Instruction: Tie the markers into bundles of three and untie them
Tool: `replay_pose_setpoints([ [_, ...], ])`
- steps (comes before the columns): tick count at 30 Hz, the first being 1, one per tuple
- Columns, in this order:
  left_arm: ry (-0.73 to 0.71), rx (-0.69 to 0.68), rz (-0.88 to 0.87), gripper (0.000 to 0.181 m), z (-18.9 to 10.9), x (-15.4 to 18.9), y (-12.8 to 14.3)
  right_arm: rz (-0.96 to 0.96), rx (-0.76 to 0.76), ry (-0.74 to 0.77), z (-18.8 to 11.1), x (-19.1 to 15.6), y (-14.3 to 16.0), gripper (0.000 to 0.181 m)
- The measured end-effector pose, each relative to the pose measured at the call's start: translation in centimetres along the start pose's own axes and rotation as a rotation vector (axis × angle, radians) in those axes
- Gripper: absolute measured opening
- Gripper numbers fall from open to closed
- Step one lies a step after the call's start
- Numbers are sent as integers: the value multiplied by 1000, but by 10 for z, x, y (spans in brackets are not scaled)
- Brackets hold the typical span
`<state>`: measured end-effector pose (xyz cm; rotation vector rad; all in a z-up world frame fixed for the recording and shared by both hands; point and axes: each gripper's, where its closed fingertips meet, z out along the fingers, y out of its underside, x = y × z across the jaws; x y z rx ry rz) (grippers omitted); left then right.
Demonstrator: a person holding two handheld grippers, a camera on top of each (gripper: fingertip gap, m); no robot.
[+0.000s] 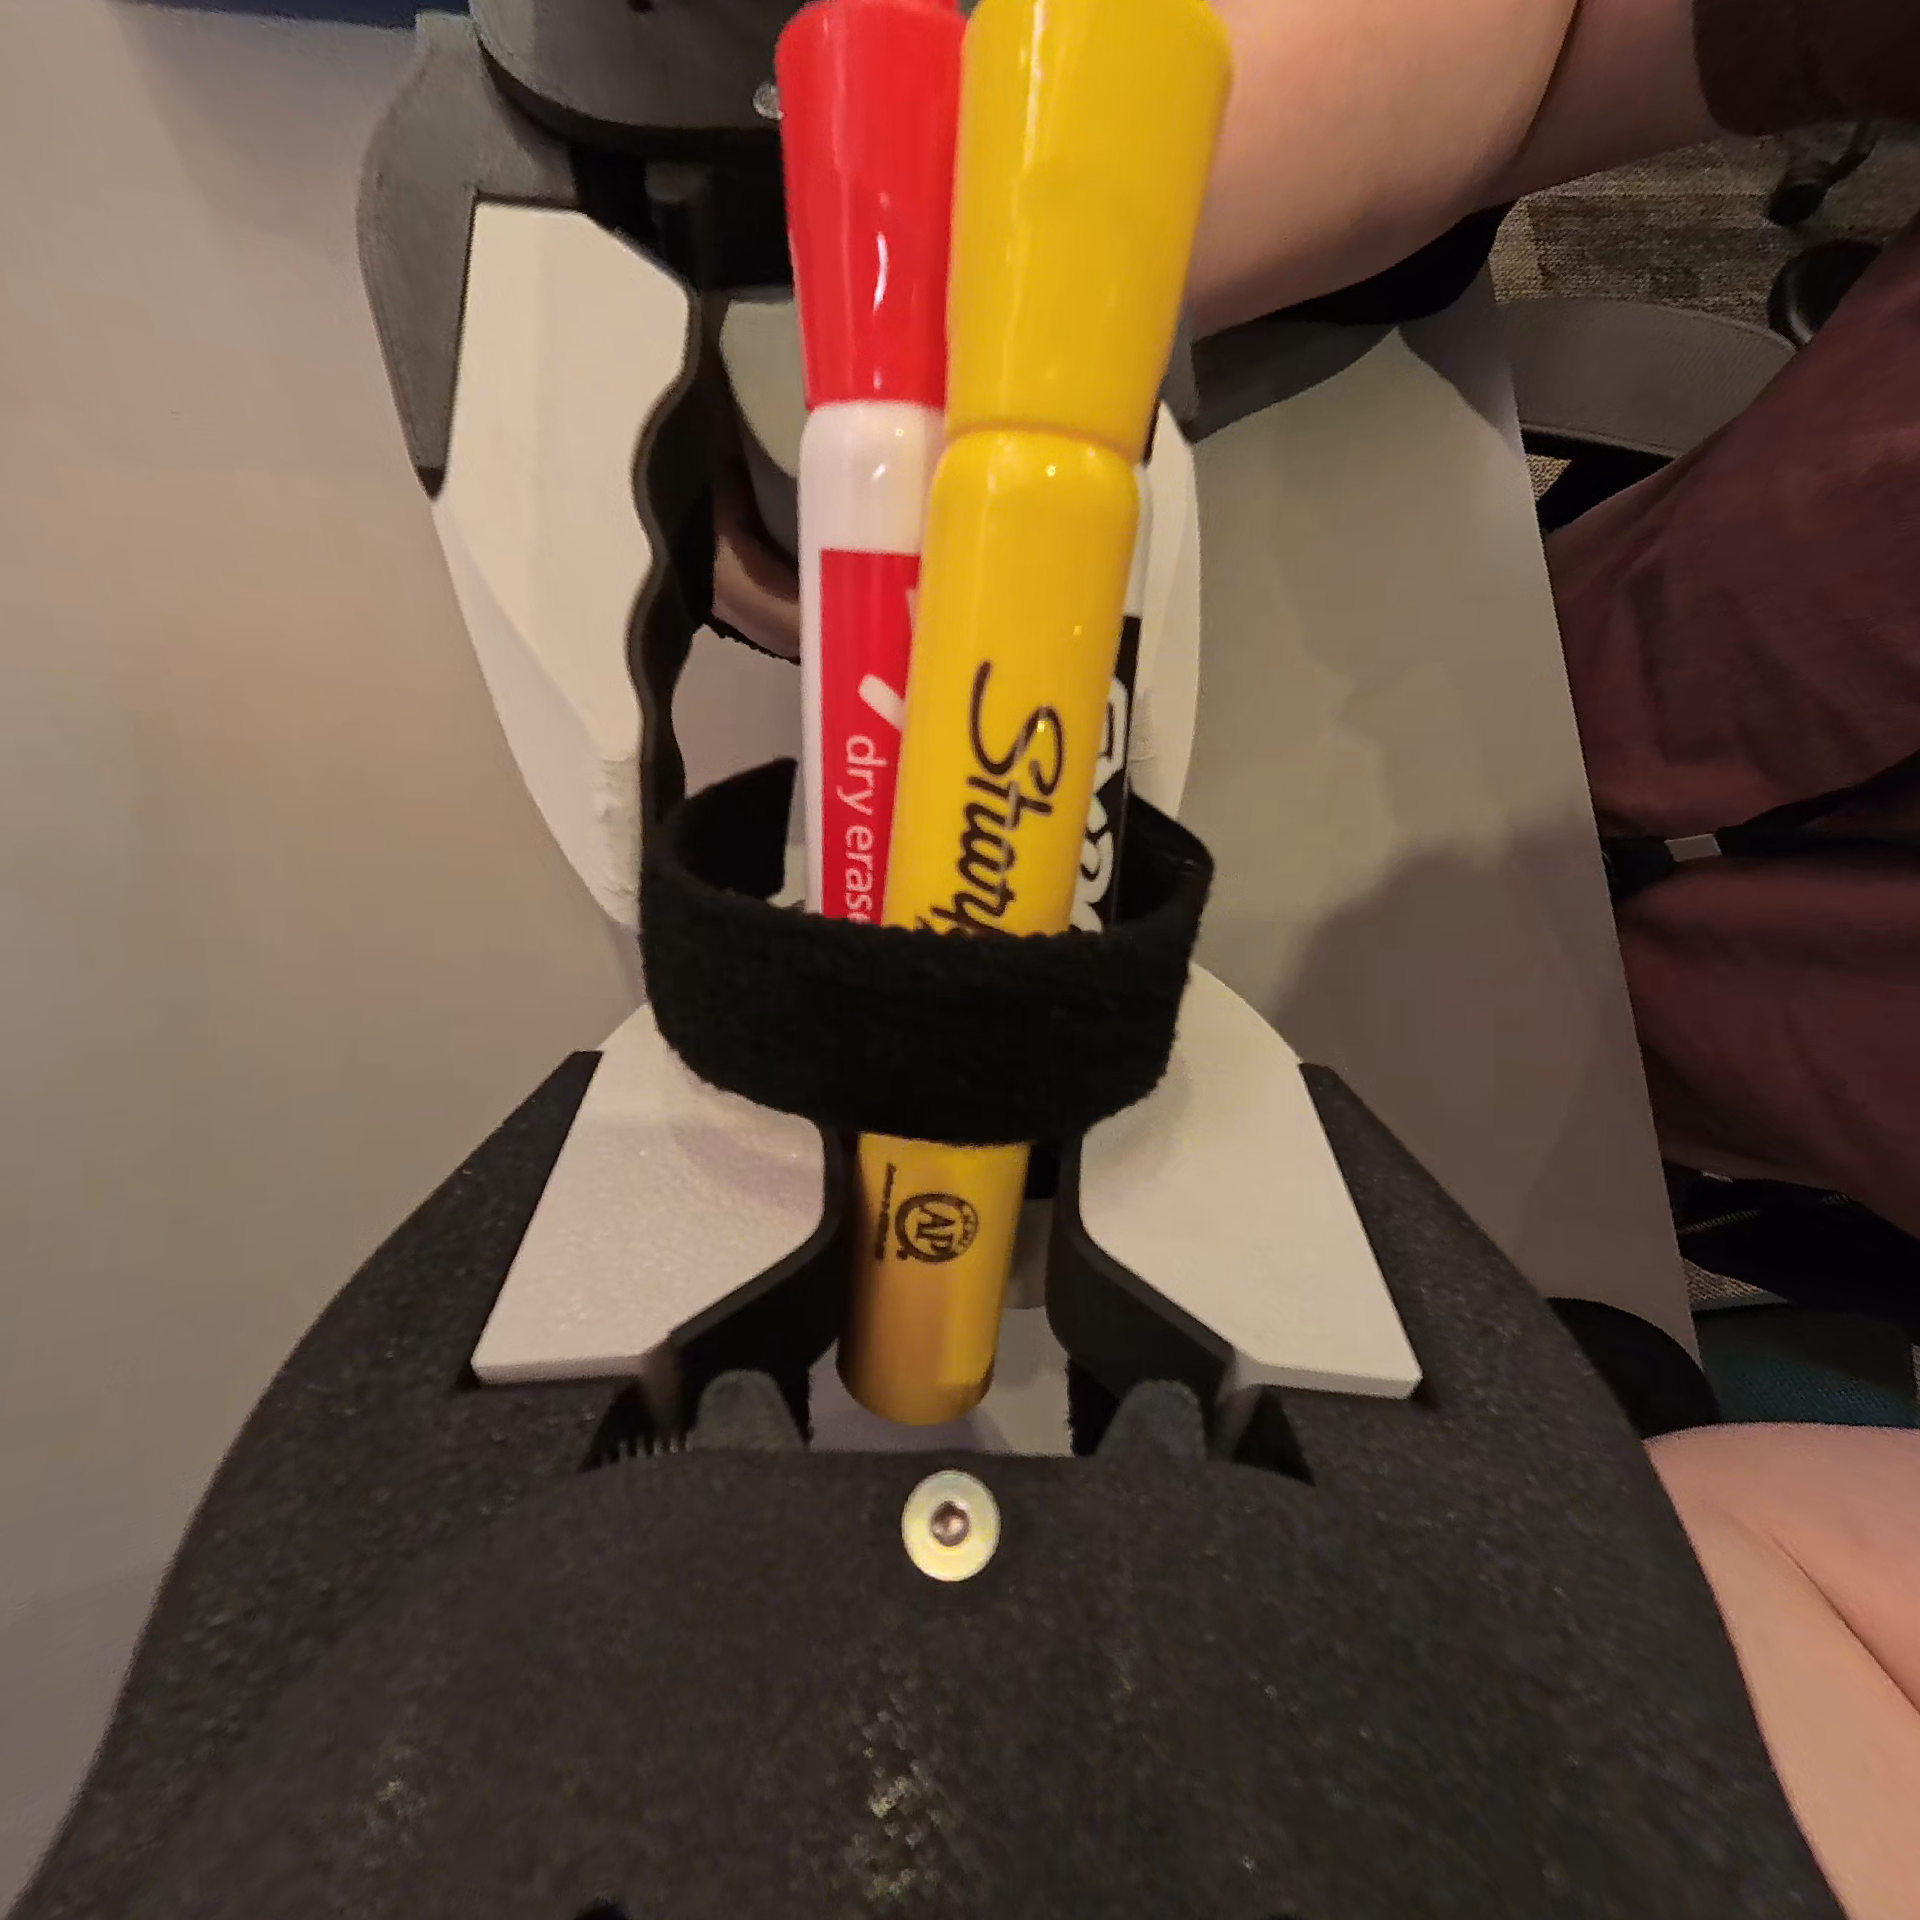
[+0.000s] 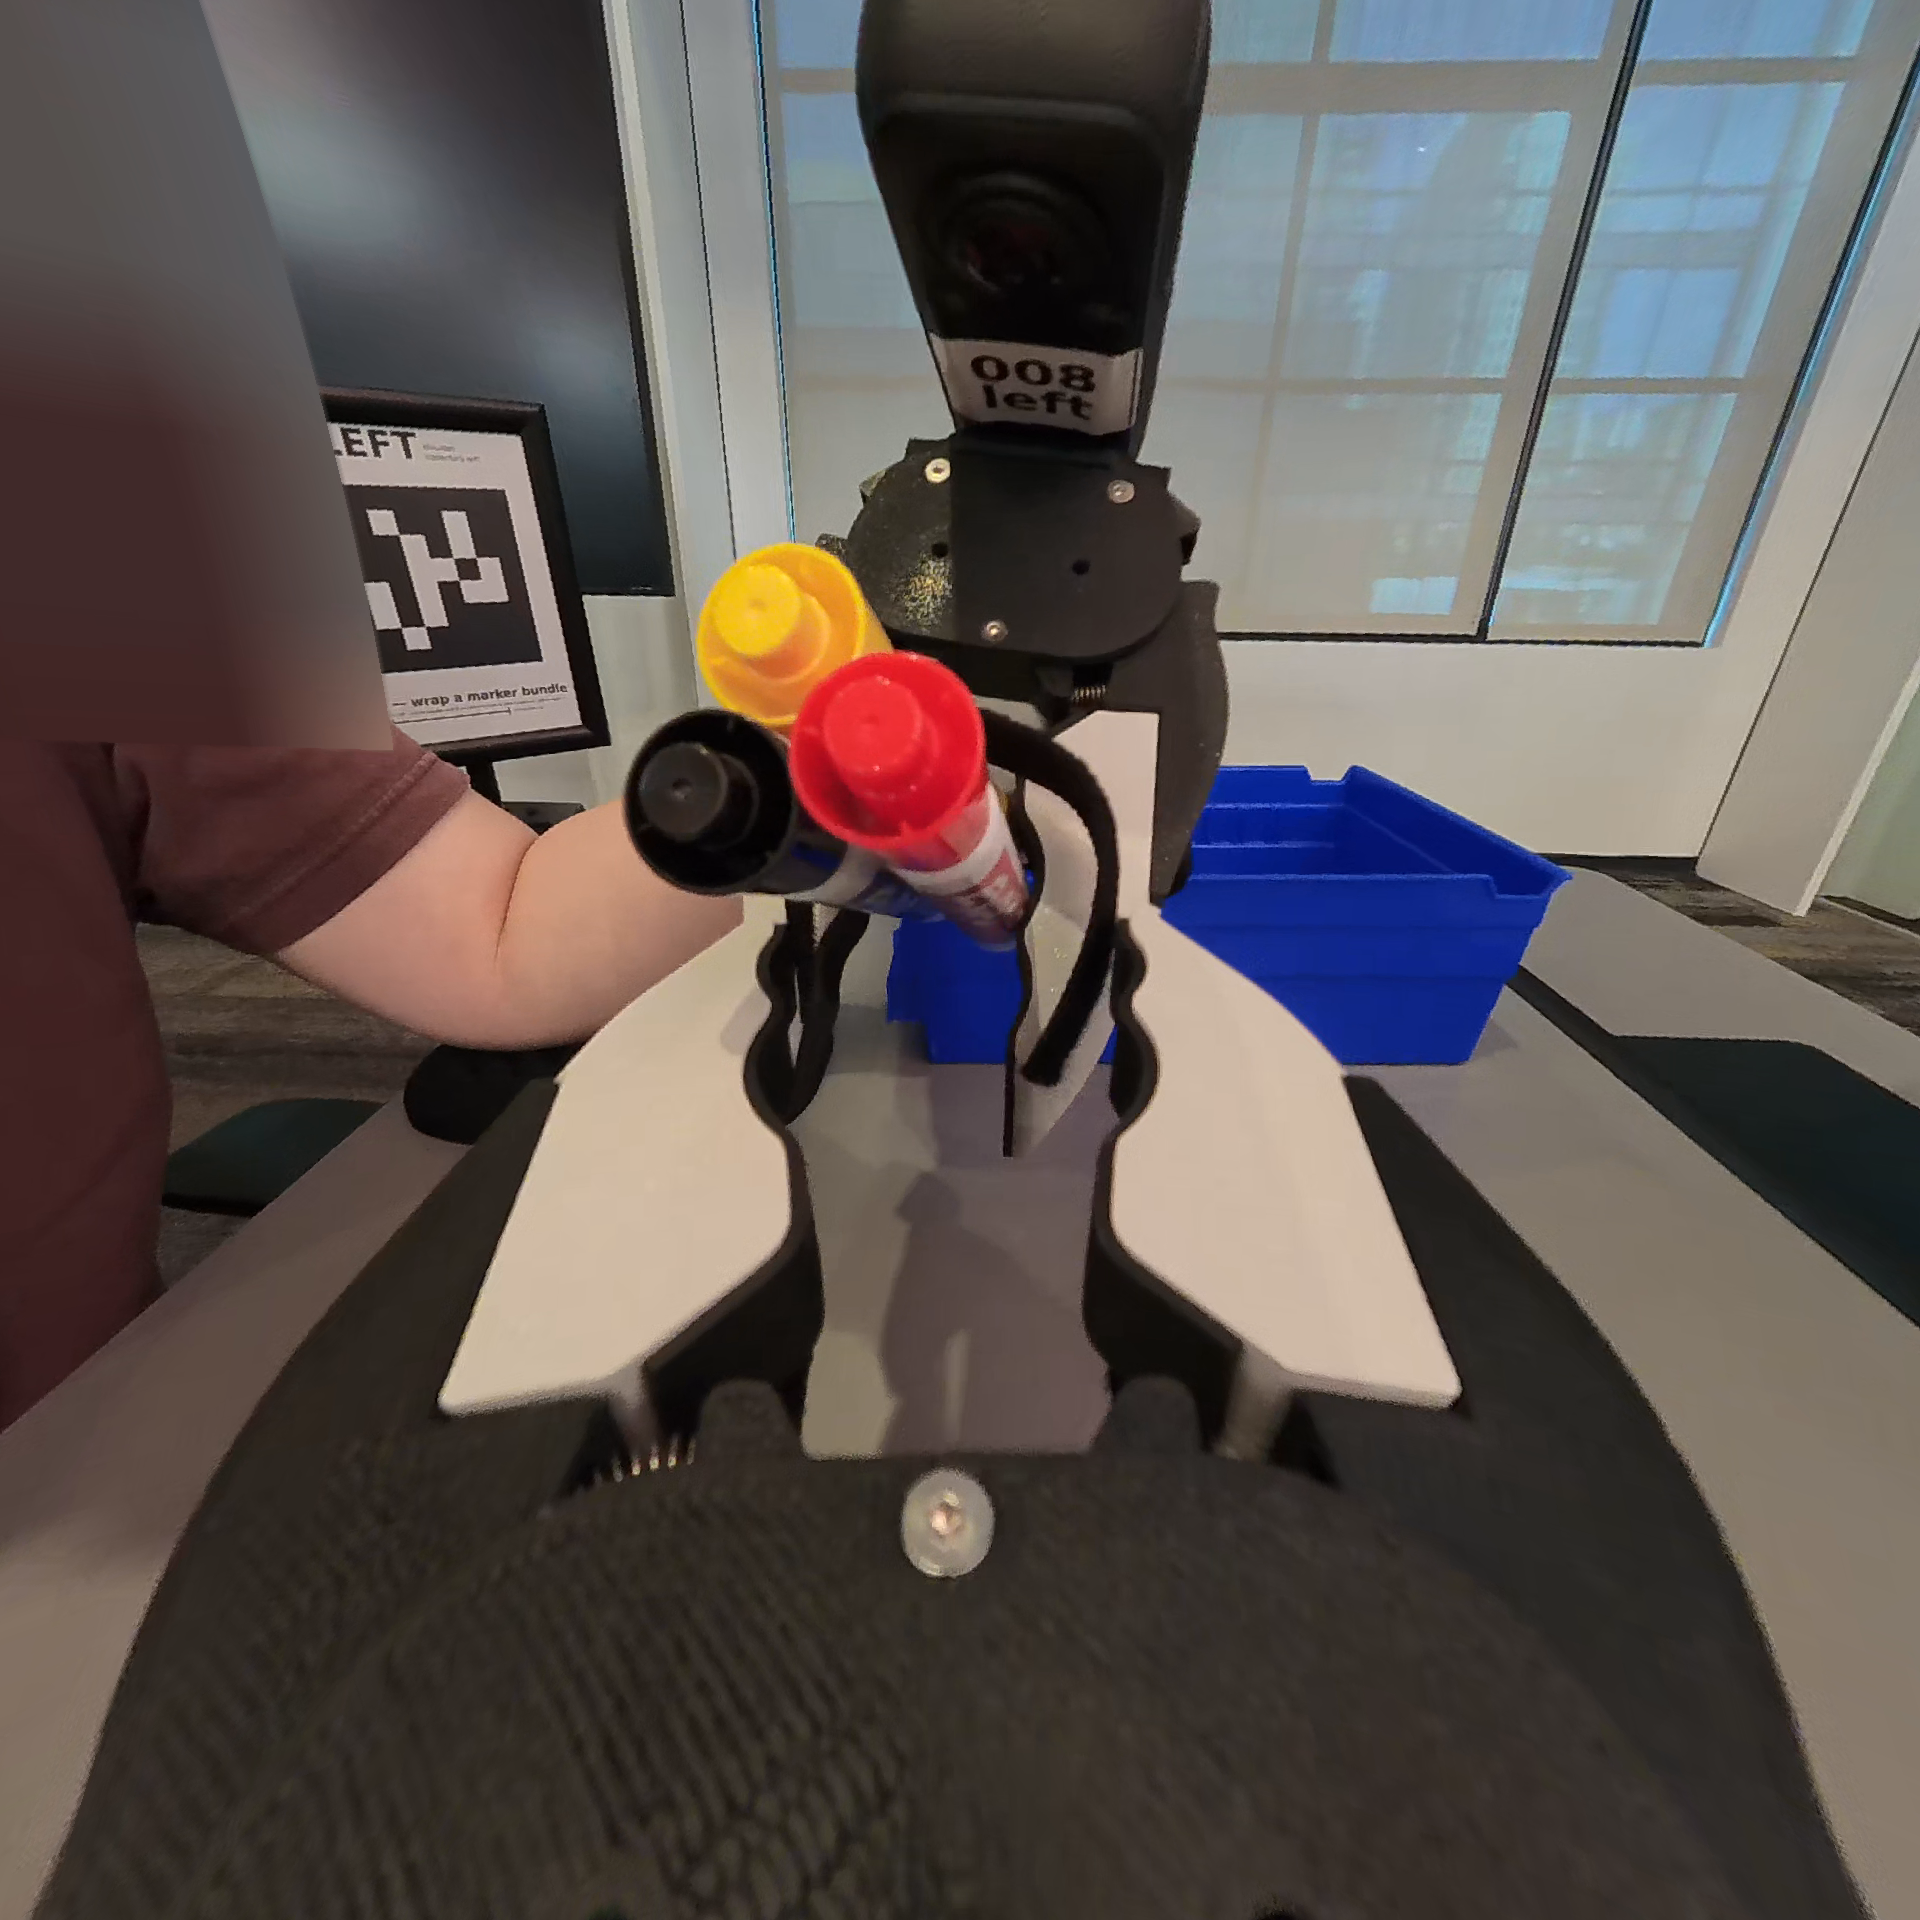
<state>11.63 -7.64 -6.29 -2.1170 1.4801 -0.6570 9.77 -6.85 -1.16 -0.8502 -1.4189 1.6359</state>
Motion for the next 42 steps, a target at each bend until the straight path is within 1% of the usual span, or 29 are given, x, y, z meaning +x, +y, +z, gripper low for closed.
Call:
replay_pose_setpoints([
  [8, -6, 4, 4, 43, -2, 0, 0, -57, -12, 2, 4, -6, 0, 60],
  [13, -10, 8, 6, 43, -3, 0, -1, -68, -9, 32, 3, -3, -2, 61],
  [15, -7, 8, 5, 43, -3, 1, -1, -90, -7, 46, 3, -2, -3, 57],
  [23, -10, 11, 5, 43, -5, 1, -1, -107, -30, 25, 4, -8, 1, 42],
  [33, -15, 12, -1, 43, -6, -1, 0, -100, -47, 13, 5, -10, 3, 42],
  [42, -10, 9, 0, 43, -5, 0, -1, -100, -42, 18, 4, -9, 3, 37],
])
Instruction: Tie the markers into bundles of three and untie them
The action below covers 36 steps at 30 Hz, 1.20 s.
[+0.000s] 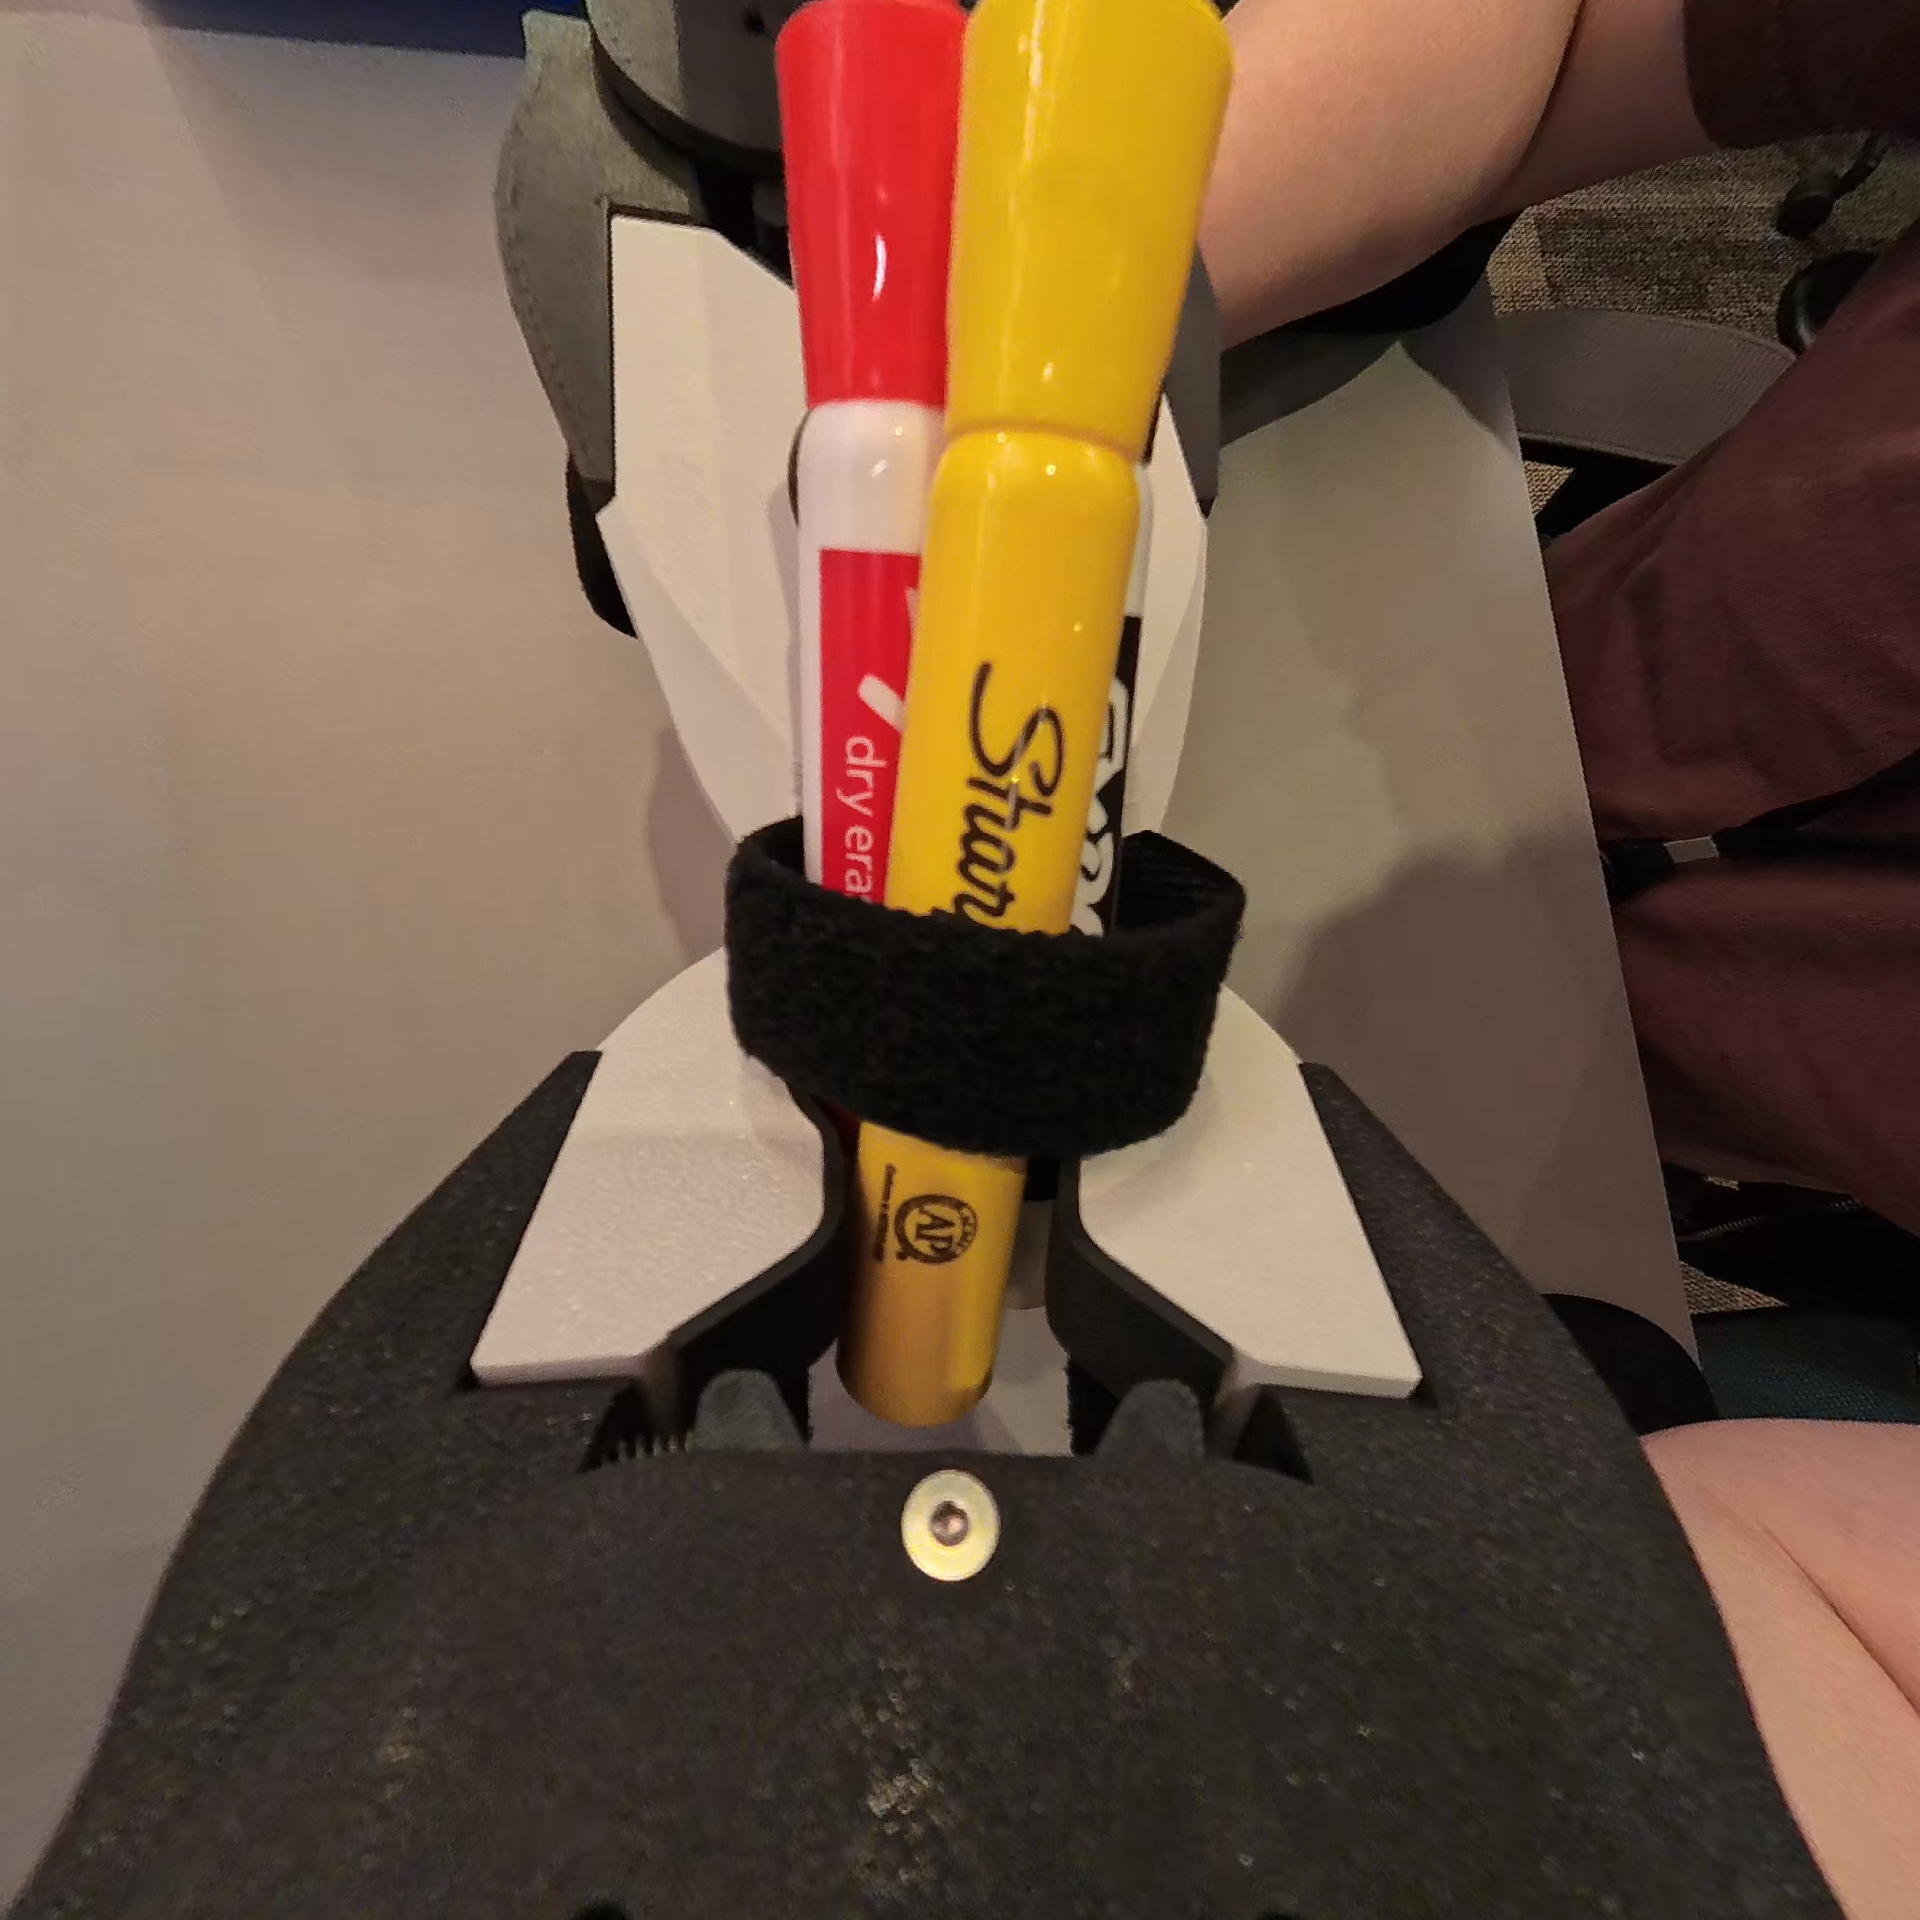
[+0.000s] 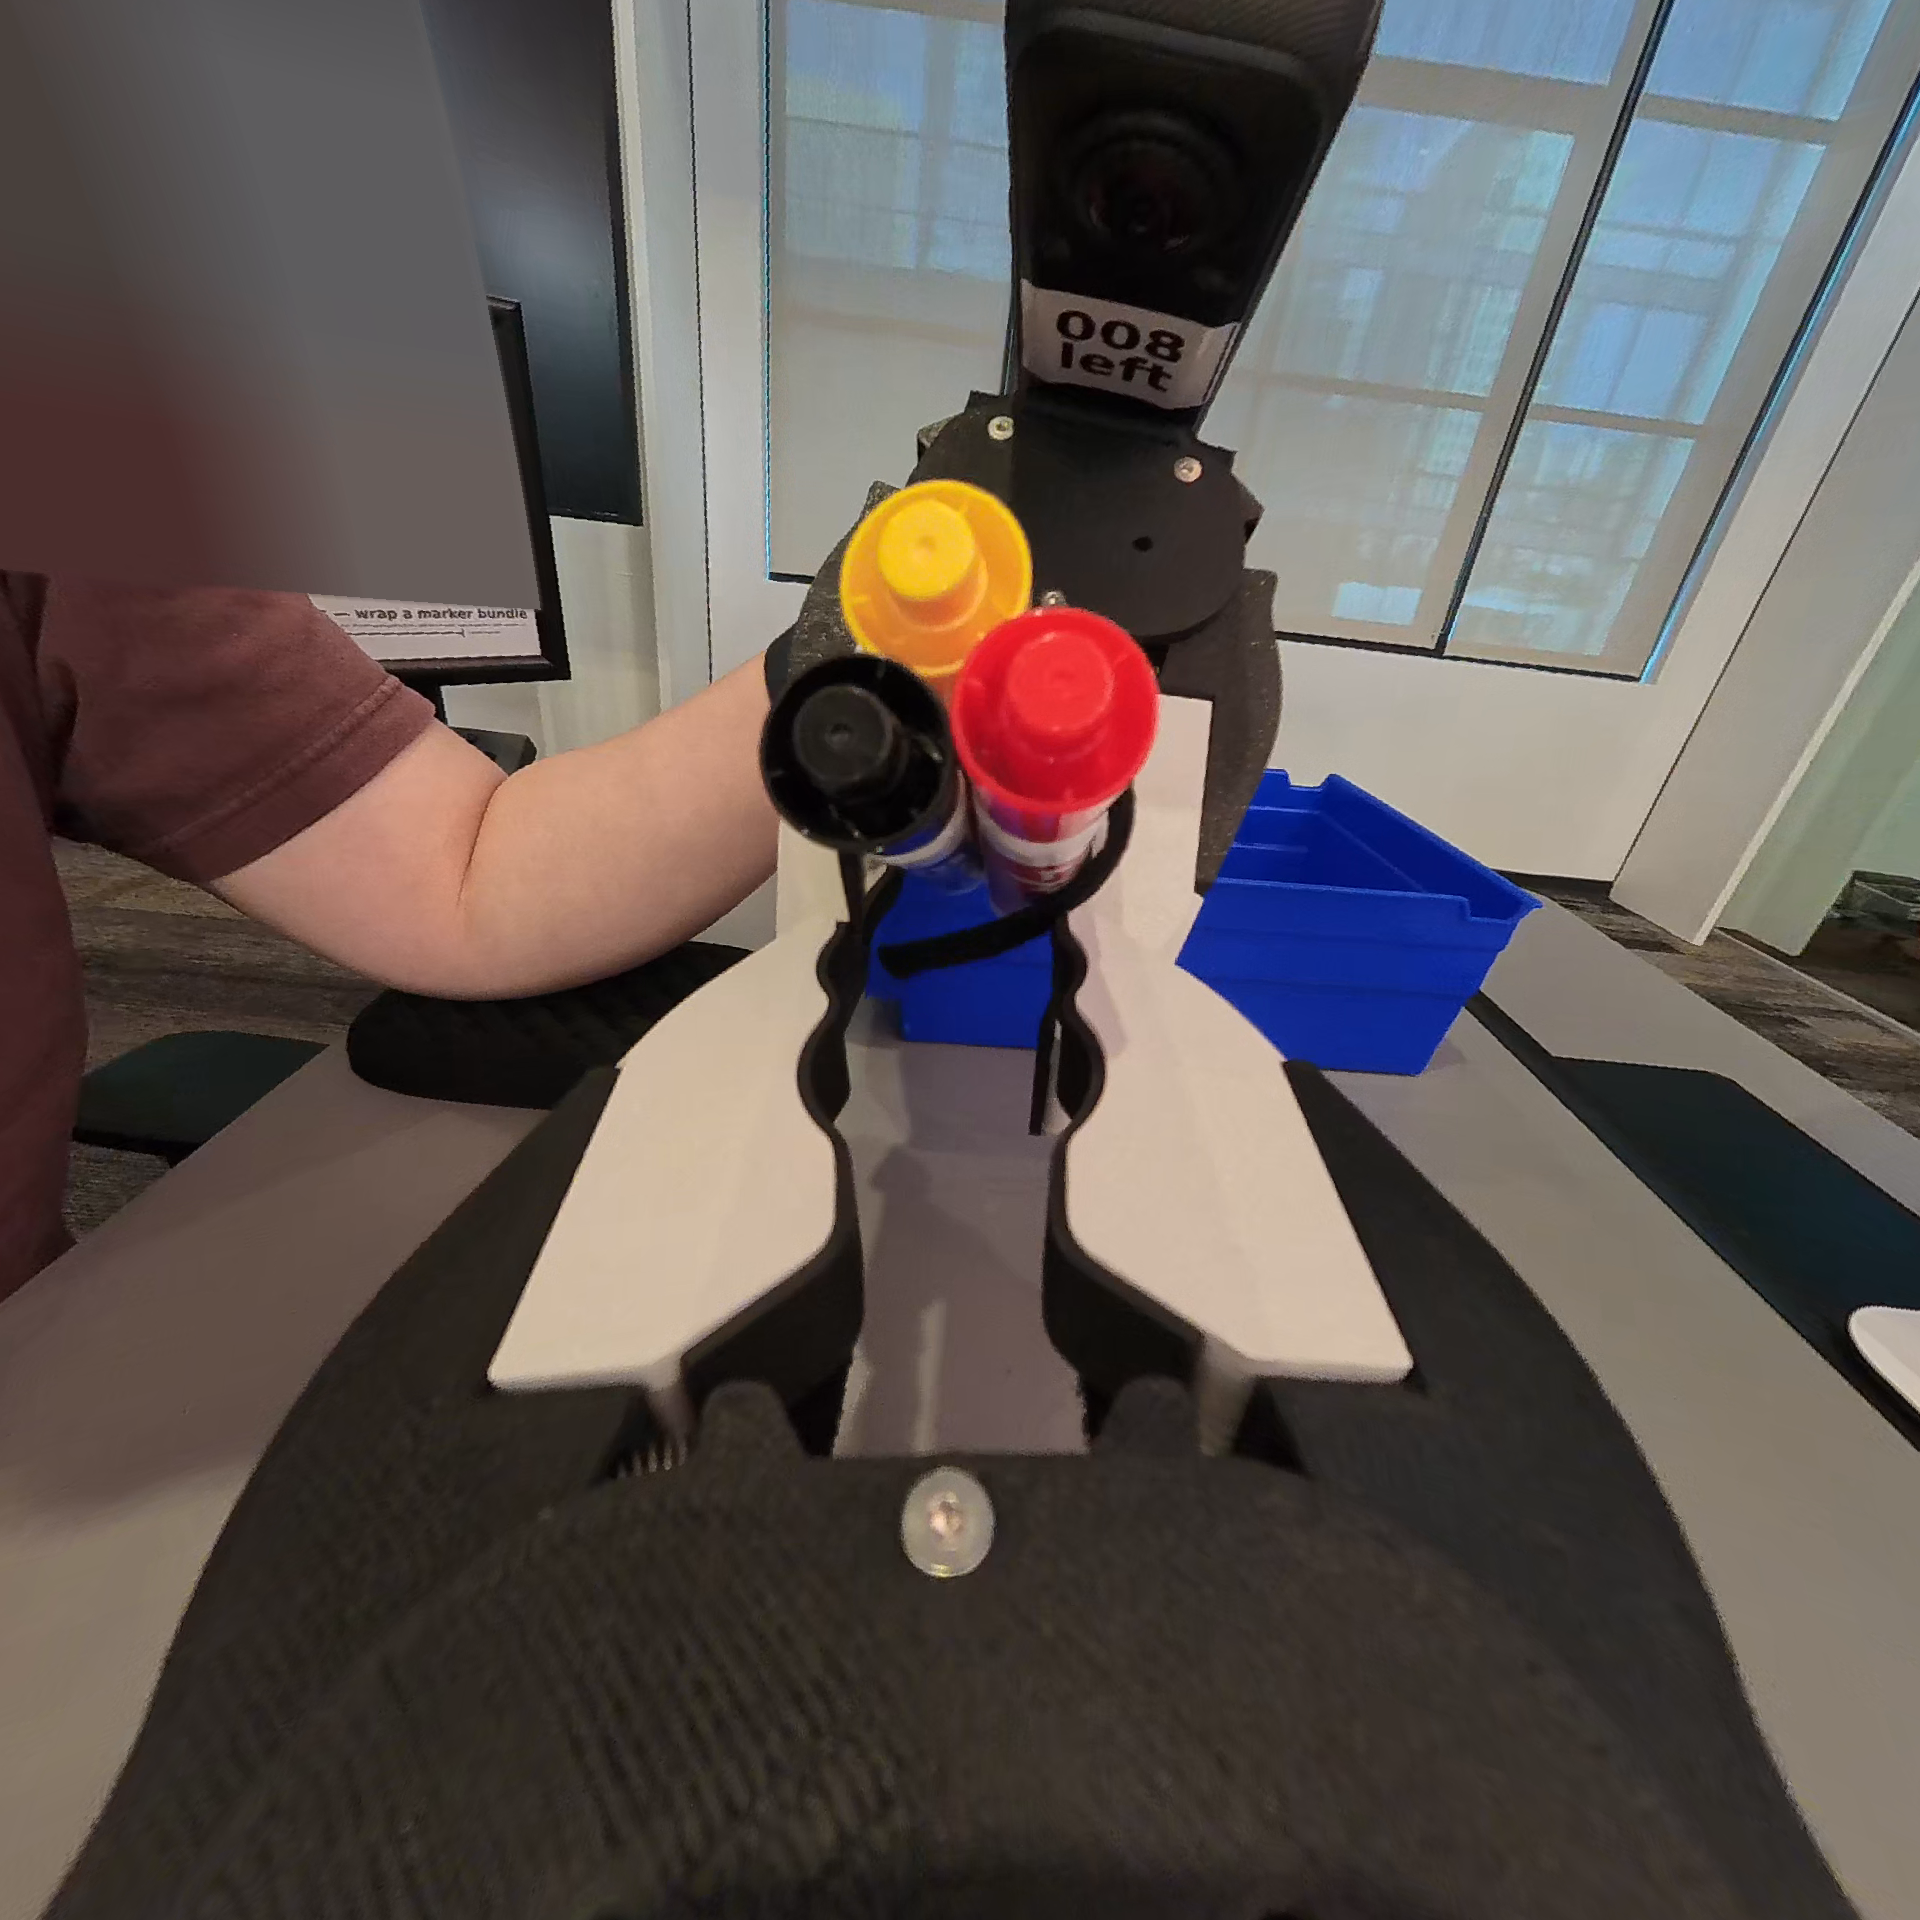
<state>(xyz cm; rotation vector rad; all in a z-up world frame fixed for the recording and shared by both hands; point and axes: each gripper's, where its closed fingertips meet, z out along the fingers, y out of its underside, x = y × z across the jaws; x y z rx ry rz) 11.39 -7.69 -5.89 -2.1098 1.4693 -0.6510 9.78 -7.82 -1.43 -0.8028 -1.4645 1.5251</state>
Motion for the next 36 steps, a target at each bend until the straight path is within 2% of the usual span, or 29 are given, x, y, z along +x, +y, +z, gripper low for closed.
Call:
replay_pose_setpoints([
  [12, 0, -3, -3, 43, 1, -1, 1, -20, -24, -2, 1, -1, 3, 38],
  [36, -50, 15, 26, 43, -3, -5, -3, 31, 44, -9, -5, 5, -8, 64],
])
